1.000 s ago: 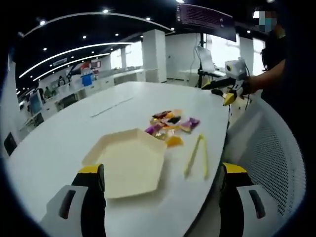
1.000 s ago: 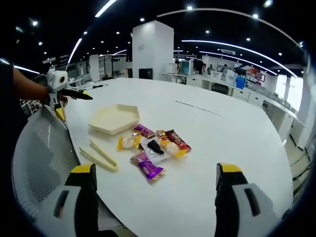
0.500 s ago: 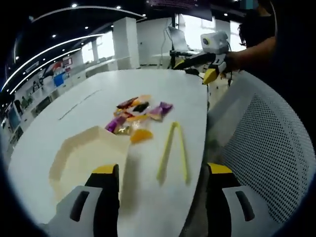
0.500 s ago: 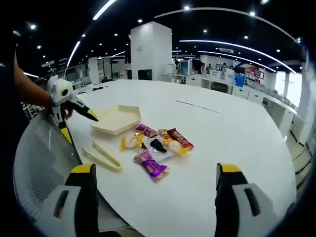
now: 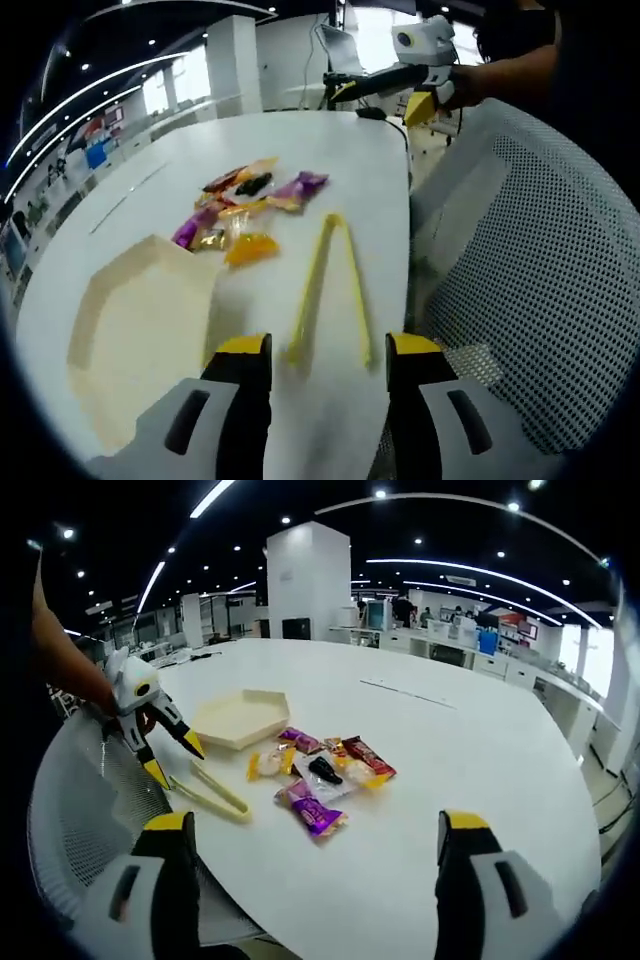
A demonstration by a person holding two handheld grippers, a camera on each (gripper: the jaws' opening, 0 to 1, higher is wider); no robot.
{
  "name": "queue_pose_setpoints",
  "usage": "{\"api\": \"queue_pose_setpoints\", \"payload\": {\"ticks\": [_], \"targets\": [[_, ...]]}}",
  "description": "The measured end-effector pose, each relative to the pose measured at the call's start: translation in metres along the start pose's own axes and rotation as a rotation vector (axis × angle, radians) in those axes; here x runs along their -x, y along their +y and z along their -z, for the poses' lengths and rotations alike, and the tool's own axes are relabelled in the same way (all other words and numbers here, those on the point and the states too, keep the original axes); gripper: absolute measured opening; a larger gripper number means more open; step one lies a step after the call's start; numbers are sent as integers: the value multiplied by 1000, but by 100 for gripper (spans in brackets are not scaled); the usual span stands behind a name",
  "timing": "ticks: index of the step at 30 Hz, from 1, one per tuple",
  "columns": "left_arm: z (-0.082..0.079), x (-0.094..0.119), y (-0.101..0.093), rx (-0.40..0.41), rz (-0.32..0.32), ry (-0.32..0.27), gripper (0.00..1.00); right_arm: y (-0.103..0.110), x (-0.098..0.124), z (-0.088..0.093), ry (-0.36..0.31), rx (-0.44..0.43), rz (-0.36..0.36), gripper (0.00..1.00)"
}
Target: Place the target food into the container with the food tongs after gripping and lifting it, then release it inside without dropping or visibly crushing the food.
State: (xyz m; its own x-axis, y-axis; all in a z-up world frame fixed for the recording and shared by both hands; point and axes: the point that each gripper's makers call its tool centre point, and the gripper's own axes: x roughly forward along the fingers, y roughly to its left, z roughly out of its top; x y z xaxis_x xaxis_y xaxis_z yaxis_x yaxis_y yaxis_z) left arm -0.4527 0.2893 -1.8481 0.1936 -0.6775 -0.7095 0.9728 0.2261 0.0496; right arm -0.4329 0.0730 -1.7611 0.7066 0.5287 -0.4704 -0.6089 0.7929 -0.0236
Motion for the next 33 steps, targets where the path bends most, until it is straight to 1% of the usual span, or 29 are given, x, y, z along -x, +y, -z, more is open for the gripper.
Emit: {"api": "queue_pose_setpoints", "payload": {"ticks": [1, 2, 8, 11, 13, 15, 17, 19, 22, 26, 30, 32, 33], "targets": [[2, -1, 1, -17, -5, 8, 36, -1, 0, 0, 0, -1, 0, 100], [3, -2, 2, -17, -4, 15, 32, -1, 0, 0, 1, 1, 1, 100], [5, -4, 3, 19, -3, 13, 26, -3, -1, 0, -1, -7, 3, 100], [5, -3, 4, 18, -8, 11, 21, -1, -3, 1, -2, -14, 1, 100], [5, -3, 5, 18, -18, 11, 15, 2, -5, 3, 2, -15, -6, 100], [5, -3, 7, 4, -31, 15, 6, 3, -5, 3, 3, -14, -10, 100], [5, -4, 10, -42, -56, 26, 1, 4, -5, 3, 4, -12, -12, 100], [4, -4, 11, -57, -54, 18, 0, 4, -5, 3, 6, -11, -15, 100], [2, -5, 10, -34, -53, 9, 0, 3, -4, 2, 2, -8, -18, 100], [-1, -3, 11, -23, -59, 1, 0, 2, -3, 1, 7, 1, -22, 100], [-15, 4, 12, -5, -60, -45, 0, 3, -4, -2, 7, 6, -32, 99], [-26, 9, 14, 22, -58, -84, 0, 4, -3, -4, 6, 4, -38, 99], [-30, 11, 15, 23, -61, -94, 0, 4, -3, -4, 5, 4, -38, 99]]}}
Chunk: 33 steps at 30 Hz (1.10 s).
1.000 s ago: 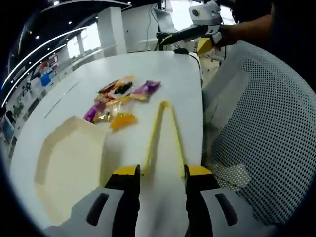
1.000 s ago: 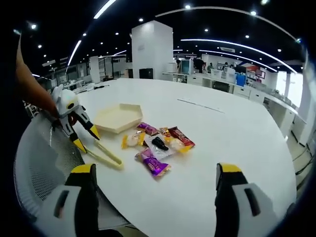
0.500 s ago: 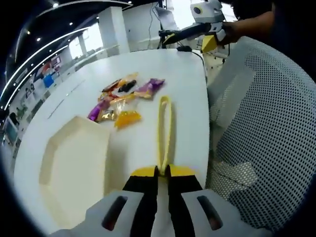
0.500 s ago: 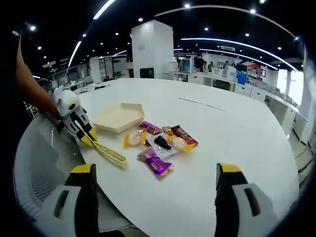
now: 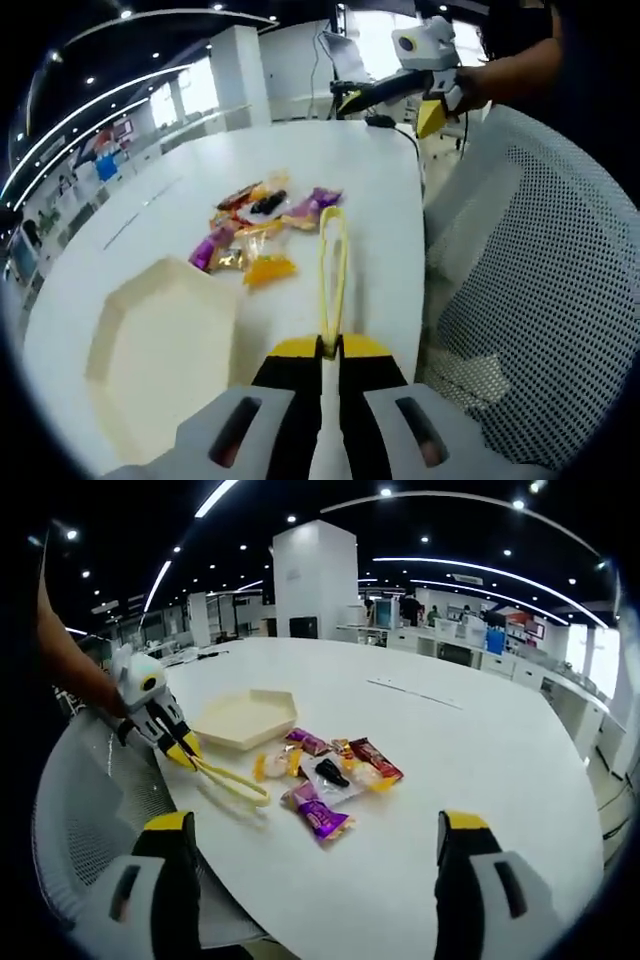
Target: Place the target food into the container with the food tongs after gripping and lifting it, then release it inside without dropping or visibly crushing the food.
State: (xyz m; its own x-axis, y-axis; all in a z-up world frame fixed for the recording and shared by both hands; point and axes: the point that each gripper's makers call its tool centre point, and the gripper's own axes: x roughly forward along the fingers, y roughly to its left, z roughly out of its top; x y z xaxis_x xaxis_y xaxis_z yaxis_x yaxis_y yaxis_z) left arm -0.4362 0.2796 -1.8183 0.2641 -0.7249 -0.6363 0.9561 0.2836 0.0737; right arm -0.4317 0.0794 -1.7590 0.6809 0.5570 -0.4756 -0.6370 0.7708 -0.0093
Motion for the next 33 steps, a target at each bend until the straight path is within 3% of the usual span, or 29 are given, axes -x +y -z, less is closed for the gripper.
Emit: {"api": "queue_pose_setpoints", "payload": {"ticks": [5, 11, 14, 19, 25, 33], "targets": [[-30, 13, 6, 34, 12, -85, 0, 3, 0, -7, -9, 3, -18, 96], [-73, 37, 17, 52, 36, -213, 0, 11, 1, -38, -77, 1, -78, 100], [-92, 53, 25, 46, 42, -248, 0, 23, 5, -72, -170, 1, -158, 100], [-122, 78, 28, 31, 101, -302, 0, 46, 12, -116, -226, -9, -293, 94], [-152, 102, 32, 20, 136, -352, 0, 60, 17, -164, -309, -19, -385, 85], [-185, 123, 21, 24, 202, -435, 0, 89, 20, -204, -358, -4, -560, 74]]}}
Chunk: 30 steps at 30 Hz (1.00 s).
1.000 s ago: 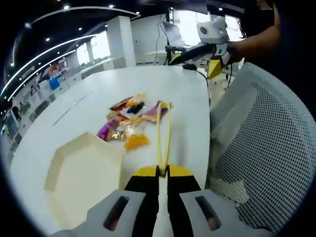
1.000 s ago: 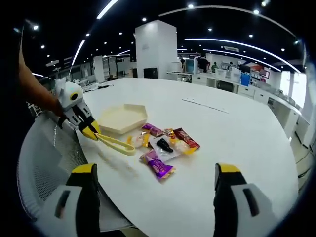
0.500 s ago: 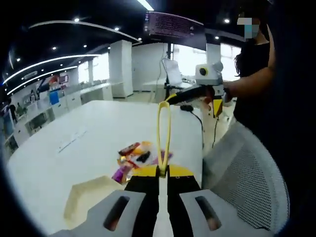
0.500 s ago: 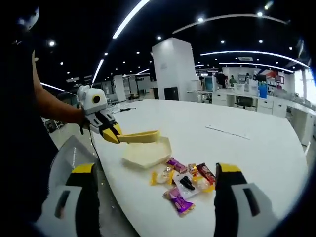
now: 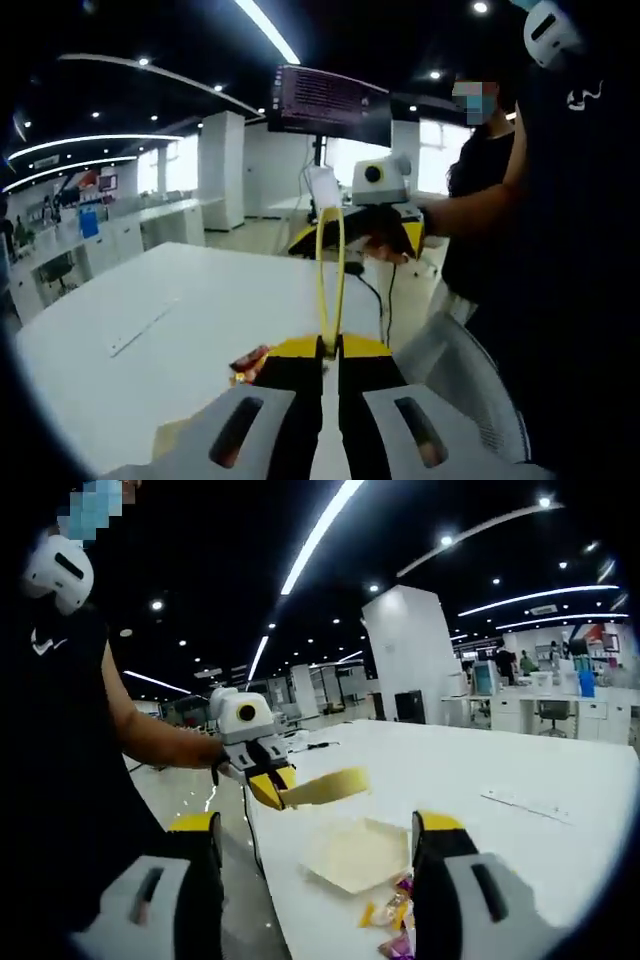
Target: Place the target food into the container with the food tongs after gripping and lifting it, then release it inside without dropping or visibly crushing the food.
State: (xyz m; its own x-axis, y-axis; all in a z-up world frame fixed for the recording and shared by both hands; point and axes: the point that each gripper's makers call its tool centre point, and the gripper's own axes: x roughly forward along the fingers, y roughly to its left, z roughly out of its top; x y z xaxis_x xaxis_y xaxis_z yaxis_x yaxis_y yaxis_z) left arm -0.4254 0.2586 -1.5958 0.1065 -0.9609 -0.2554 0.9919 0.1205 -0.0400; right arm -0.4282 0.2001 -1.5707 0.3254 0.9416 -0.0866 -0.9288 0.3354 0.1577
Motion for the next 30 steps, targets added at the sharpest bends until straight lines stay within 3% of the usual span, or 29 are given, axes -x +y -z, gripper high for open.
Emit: {"api": "queue_pose_setpoints", "payload": {"ticks": [3, 4, 9, 23, 30], "targets": [[-6, -1, -6, 4, 33, 2, 0, 10, -8, 1, 12, 3, -83, 66], [-7, -2, -8, 5, 40, 4, 0, 9, -12, 6, 33, 41, -83, 61], [-10, -4, -14, 9, 55, -1, 0, 23, -23, 5, 29, 23, -146, 49], [-17, -12, -30, 27, 111, 20, 0, 37, -38, -5, -1, -6, -200, 45], [-17, -14, -33, 25, 129, 32, 0, 39, -40, -2, 19, 19, -196, 42]]}}
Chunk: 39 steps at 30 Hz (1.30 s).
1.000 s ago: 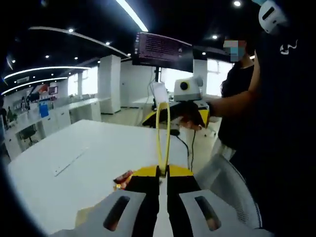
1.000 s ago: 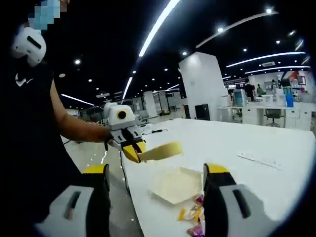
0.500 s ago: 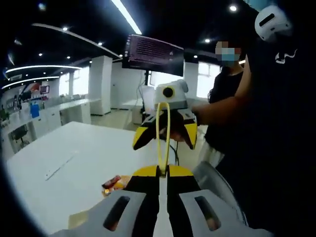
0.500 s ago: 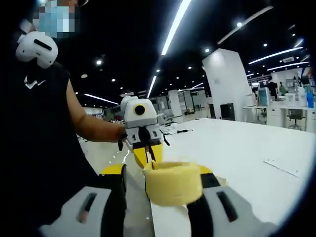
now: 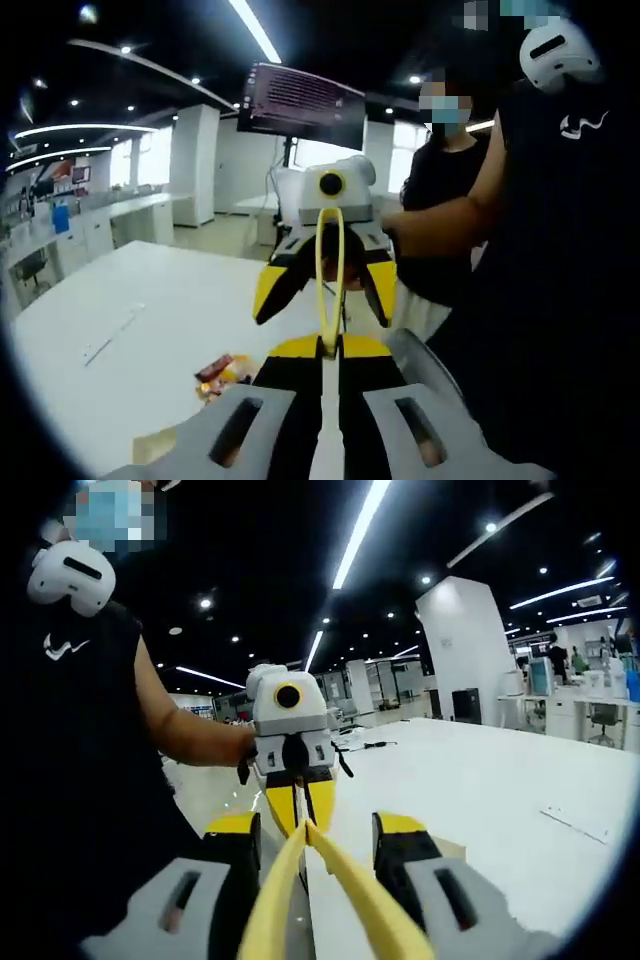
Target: Place the target food into the container with the food tongs after gripping and lifting it, then release it inside without dropping or visibly crushing the food.
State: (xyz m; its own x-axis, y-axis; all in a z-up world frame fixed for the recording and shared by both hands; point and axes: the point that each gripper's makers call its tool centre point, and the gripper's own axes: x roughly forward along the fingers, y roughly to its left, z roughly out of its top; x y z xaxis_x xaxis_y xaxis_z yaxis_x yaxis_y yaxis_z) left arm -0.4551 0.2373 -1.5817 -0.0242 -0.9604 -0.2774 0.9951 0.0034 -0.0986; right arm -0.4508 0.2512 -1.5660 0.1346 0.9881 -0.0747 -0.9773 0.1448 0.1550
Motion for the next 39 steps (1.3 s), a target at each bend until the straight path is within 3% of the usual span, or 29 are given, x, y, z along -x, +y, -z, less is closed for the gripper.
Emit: {"api": "queue_pose_setpoints", "payload": {"ticks": [9, 11, 22, 27, 39], "targets": [[-8, 2, 0, 2, 3, -13, 0, -4, 1, -7, -15, 29, 18, 23], [-8, 2, 1, 2, 0, -13, 0, 1, 0, -6, -8, 3, -10, 19], [-6, 6, -4, -2, 1, 6, 0, 5, -4, -5, 3, 25, -21, 17], [-3, 7, -6, -7, 8, 31, 0, 8, -7, -2, 41, 20, -44, 18], [-7, 10, -5, -5, 4, 25, 0, 8, -7, -5, 35, 29, -44, 18]]}}
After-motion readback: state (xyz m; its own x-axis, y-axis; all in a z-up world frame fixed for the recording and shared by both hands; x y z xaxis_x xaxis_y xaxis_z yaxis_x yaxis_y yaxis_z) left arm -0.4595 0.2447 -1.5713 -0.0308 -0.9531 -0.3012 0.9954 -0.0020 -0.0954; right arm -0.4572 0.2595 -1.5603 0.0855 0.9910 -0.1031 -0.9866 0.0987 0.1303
